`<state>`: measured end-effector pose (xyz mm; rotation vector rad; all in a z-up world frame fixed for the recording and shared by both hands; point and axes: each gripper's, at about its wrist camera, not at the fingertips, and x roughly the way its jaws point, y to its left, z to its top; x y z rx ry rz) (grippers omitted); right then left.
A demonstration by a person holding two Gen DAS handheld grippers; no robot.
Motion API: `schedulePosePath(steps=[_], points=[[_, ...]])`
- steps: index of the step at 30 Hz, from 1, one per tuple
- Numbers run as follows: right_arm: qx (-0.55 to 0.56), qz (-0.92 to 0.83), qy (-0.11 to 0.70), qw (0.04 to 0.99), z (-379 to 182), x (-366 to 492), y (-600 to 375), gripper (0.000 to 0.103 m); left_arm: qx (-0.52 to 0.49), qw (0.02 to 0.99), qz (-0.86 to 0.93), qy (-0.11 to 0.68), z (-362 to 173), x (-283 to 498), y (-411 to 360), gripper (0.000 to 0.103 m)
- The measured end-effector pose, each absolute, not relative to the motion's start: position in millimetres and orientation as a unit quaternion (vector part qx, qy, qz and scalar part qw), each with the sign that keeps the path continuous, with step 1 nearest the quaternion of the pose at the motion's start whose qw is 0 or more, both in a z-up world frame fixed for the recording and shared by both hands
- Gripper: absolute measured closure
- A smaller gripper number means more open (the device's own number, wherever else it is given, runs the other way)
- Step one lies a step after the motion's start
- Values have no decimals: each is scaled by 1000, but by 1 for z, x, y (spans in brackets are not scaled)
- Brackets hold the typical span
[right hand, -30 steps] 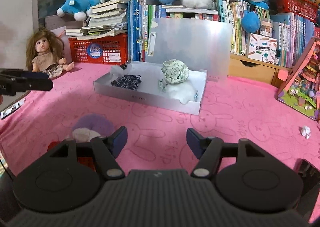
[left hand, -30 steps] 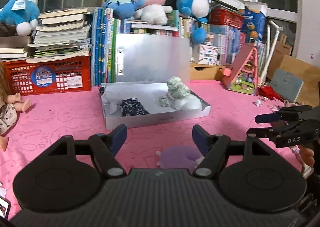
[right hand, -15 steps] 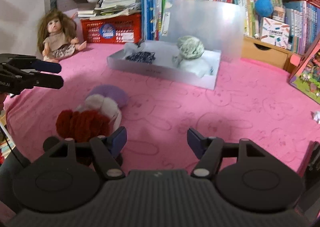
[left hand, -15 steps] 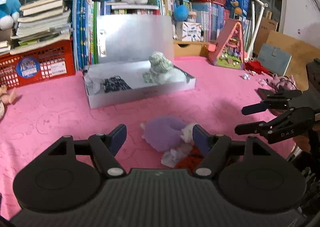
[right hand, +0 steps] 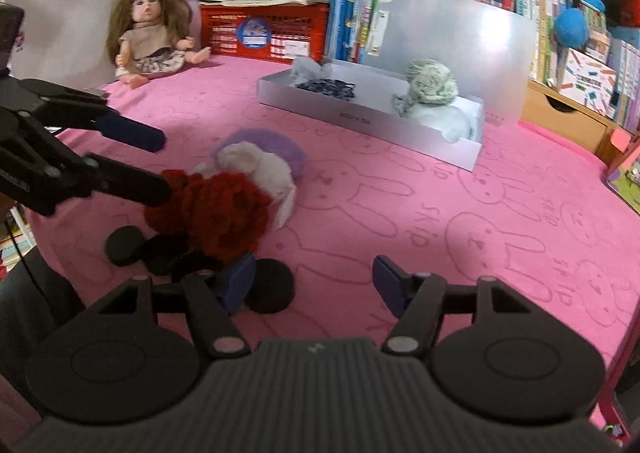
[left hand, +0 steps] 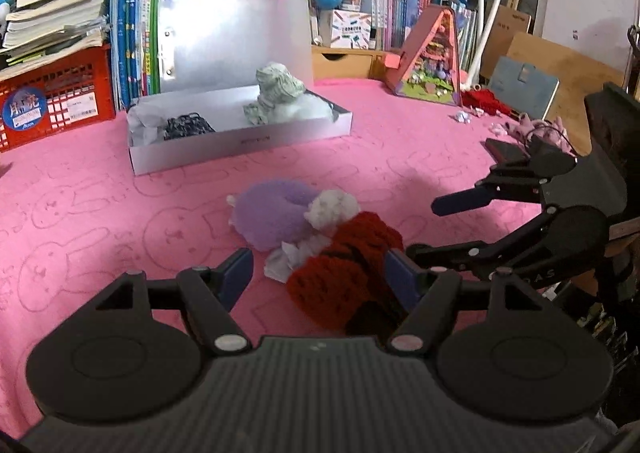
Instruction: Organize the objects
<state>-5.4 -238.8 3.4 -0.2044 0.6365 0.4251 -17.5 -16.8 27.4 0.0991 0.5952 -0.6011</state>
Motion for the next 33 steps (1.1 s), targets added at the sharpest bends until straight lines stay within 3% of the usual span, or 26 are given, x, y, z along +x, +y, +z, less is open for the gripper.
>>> schedulePosePath(steps=[5, 10, 15, 18, 21, 25, 33], points=[[-102, 220, 318, 917, 1, -11, -235, 32, 52, 909, -297, 288, 21, -23, -21, 28], [-93, 221, 326, 915, -4, -12, -232, 40, 65, 907, -298, 290, 15, -18, -31, 39], [-83, 220, 323, 917, -5, -14, -232, 46, 71, 906, -295, 293, 9, -14, -38, 40], [-77, 222, 322, 917, -5, -14, -232, 55, 73, 907, -293, 293, 6, -13, -41, 40], [-69, 223, 321, 918, -4, -14, -232, 66, 73, 909, -290, 290, 7, -14, -42, 46], [-58, 221, 319, 920, -2, -12, -233, 67, 66, 910, -295, 284, 12, -15, -39, 55], [-53, 209, 309, 926, 3, -12, -233, 67, 80, 902, -300, 300, 4, -12, -51, 53]])
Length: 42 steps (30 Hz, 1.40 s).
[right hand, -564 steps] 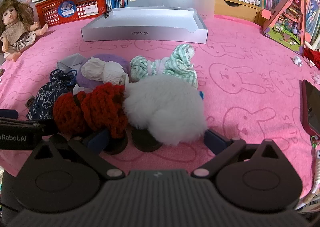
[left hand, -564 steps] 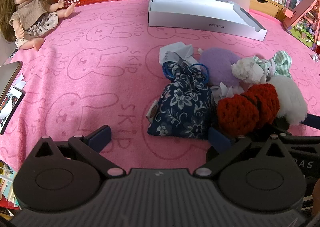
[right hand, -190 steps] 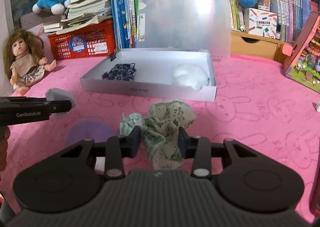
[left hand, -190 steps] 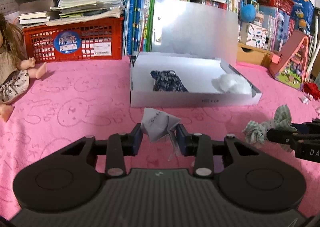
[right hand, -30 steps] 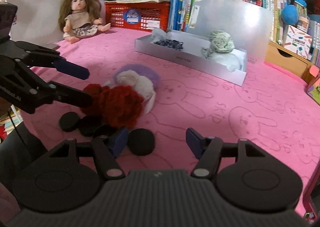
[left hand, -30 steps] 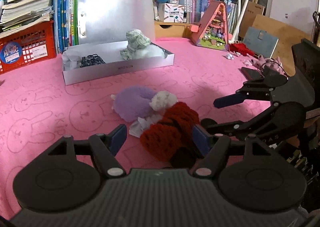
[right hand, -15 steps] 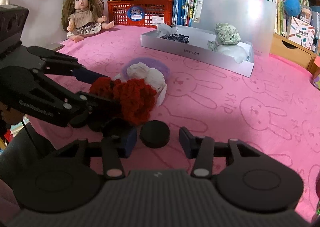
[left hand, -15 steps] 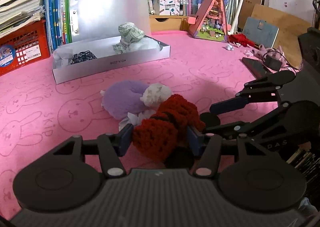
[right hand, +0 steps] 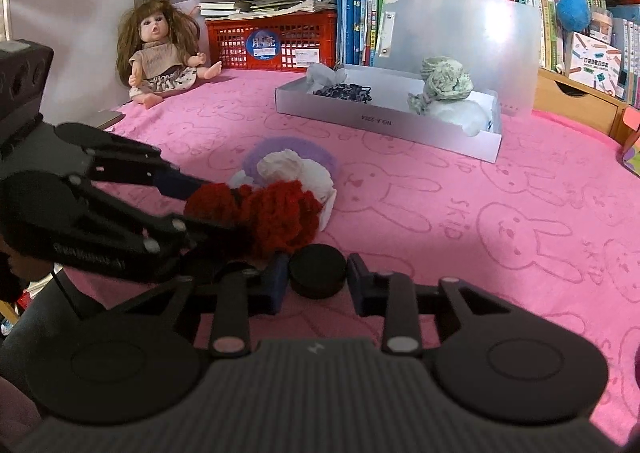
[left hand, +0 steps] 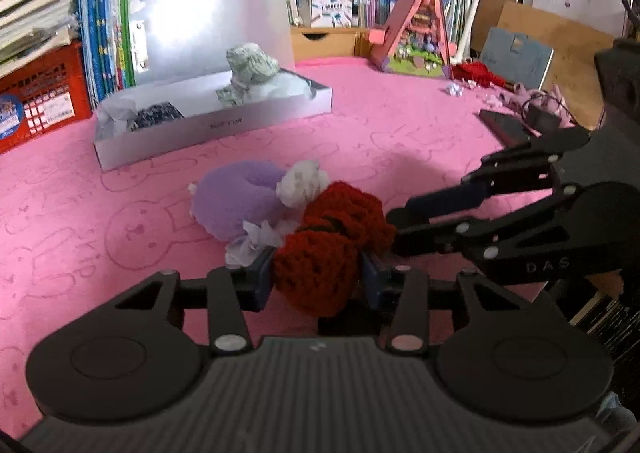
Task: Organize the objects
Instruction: 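Close the left tool on the red knit item, then lift and carry the red knit item into the white box with the left tool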
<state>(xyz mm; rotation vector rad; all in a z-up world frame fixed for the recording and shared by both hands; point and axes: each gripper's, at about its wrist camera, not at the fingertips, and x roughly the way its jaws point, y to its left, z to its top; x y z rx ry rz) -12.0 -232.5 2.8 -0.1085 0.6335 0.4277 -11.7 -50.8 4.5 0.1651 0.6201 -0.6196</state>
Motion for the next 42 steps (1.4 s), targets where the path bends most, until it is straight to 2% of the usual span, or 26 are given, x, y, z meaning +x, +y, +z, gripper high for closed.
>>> schedulePosePath(steps=[7, 21, 33, 42], points=[[-49, 192, 309, 930, 4, -11, -233, 67, 59, 904, -300, 300, 7, -10, -51, 58], [-36, 154, 285, 946, 16, -1, -241, 67, 35, 924, -296, 241, 49, -21, -44, 59], [-32, 122, 289, 949, 17, 15, -239, 67, 5, 939, -245, 242, 55, 3, -26, 59], [-28, 94, 275, 957, 40, 52, -241, 67, -4, 952, -189, 239, 72, 47, -13, 59]])
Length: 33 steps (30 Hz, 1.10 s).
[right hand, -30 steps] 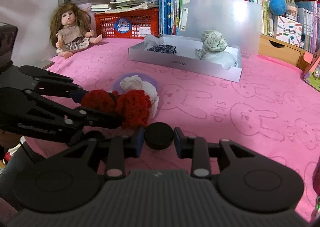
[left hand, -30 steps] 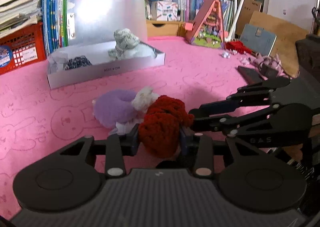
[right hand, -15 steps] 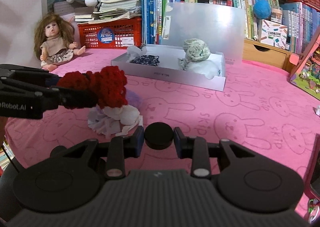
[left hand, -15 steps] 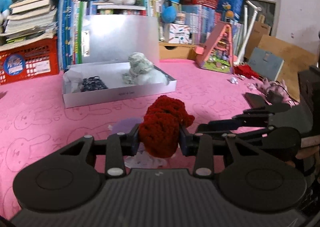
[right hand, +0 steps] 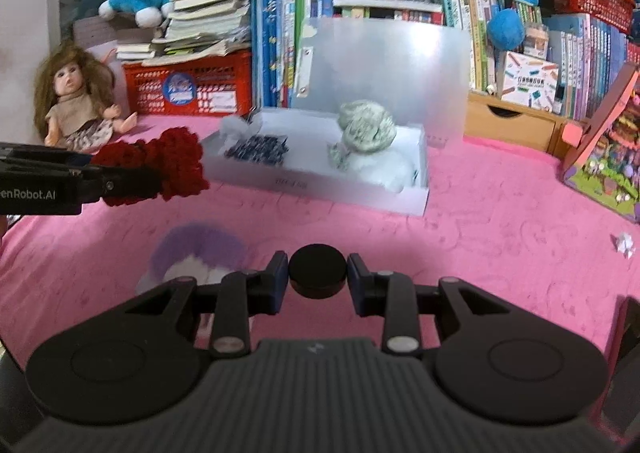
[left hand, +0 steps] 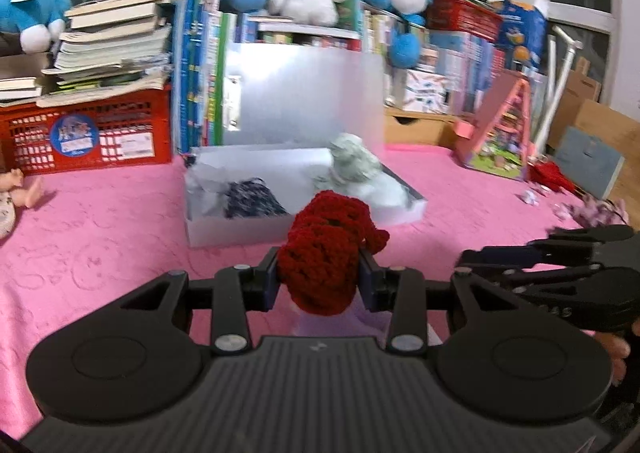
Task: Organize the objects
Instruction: 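Lift and carry the red knit item into the white box with the left tool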
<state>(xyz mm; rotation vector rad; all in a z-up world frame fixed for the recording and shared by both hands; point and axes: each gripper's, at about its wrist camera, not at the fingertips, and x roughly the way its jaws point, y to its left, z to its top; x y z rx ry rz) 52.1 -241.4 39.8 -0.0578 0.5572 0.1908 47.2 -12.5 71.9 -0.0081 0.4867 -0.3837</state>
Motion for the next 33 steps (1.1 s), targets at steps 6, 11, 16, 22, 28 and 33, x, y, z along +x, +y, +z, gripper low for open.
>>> schedulePosePath(steps=[6, 11, 16, 22, 28, 33], points=[[-1, 82, 275, 958, 53, 96, -252, 67, -15, 959, -157, 236, 83, 96, -9, 59], [11, 67, 281, 957, 58, 129, -258, 67, -22, 960, -137, 243, 82, 133, -10, 59], [24, 64, 285, 956, 65, 160, -256, 67, -29, 959, -130, 251, 79, 165, -18, 59], [36, 58, 291, 954, 69, 199, -247, 67, -22, 962, -120, 243, 79, 200, -31, 59], [62, 63, 311, 946, 56, 231, -243, 67, -29, 963, -101, 249, 70, 228, -35, 59], [68, 67, 326, 941, 42, 250, -239, 67, -22, 960, -89, 264, 55, 247, -36, 59]])
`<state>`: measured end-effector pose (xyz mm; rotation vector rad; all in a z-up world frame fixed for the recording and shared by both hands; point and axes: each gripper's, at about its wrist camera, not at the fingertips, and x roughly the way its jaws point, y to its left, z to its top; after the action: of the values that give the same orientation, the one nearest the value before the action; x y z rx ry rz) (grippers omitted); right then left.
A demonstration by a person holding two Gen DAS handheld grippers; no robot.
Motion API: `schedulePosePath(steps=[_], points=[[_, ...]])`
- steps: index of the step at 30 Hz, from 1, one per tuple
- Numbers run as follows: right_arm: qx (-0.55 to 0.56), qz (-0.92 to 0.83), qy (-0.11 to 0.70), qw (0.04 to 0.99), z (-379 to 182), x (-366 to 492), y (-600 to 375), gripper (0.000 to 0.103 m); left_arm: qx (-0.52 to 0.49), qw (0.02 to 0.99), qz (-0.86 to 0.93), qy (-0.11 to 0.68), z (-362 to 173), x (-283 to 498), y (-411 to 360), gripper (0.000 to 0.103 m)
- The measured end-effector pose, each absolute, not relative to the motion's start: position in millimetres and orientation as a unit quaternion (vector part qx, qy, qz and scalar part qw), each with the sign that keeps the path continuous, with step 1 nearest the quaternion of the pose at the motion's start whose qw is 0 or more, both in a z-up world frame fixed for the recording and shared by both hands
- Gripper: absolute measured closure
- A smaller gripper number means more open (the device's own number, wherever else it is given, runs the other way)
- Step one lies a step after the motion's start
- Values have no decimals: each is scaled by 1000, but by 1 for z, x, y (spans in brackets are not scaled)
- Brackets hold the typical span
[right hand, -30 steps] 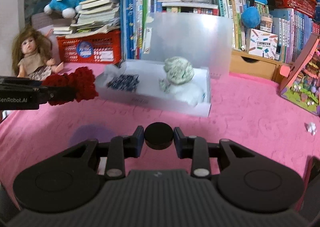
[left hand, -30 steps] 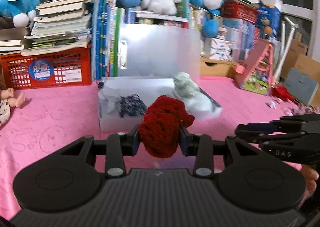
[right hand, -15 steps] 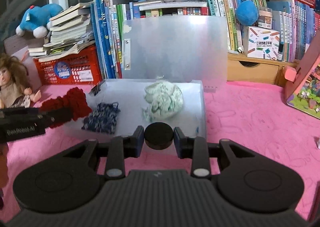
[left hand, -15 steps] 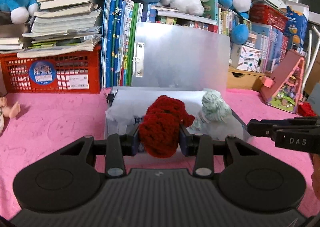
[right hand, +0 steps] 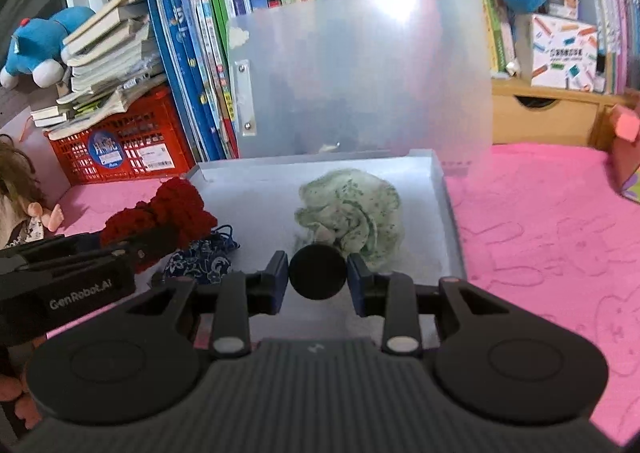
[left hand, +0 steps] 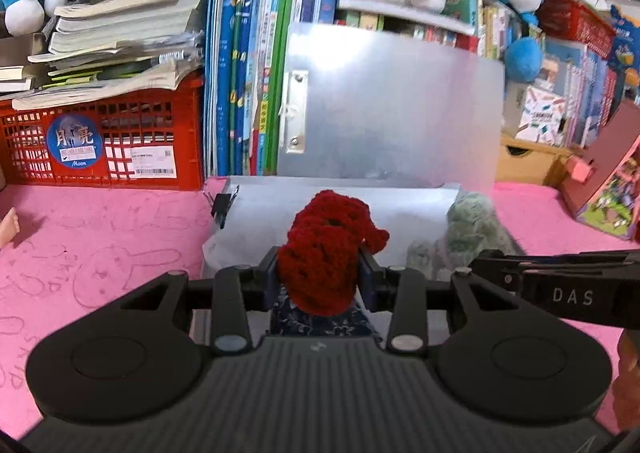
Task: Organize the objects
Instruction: 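Lift and carry the red knit item into the white box with the left tool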
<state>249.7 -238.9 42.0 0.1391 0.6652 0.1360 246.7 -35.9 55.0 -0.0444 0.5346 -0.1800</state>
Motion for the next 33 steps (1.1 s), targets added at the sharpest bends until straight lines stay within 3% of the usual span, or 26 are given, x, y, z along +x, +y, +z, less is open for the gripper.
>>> schedulePosePath(steps=[33], points=[[125, 65, 376, 916, 16, 364, -236, 67, 0, 948, -37, 316, 30, 366, -42, 58]])
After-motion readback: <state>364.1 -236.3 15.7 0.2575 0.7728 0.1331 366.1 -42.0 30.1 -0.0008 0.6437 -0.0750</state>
